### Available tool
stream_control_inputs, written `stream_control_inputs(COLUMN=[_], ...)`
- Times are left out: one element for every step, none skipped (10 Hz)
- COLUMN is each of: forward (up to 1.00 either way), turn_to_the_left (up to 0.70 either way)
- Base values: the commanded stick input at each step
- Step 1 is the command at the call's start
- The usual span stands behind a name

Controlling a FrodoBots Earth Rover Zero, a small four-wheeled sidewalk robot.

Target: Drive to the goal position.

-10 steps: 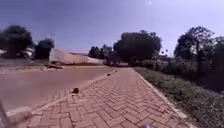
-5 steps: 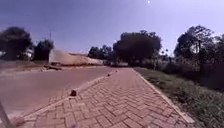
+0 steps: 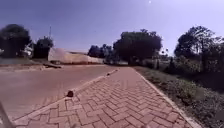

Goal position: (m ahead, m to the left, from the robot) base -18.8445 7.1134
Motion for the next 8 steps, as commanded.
stream_control_inputs(forward=[0.3, 0.3, 0.3, 0.3, 0.3, 0.3, 0.3, 0.3], turn_to_the_left=[0.0, 0.0, 0.0, 0.0, 0.0, 0.0, 0.0, 0.0])
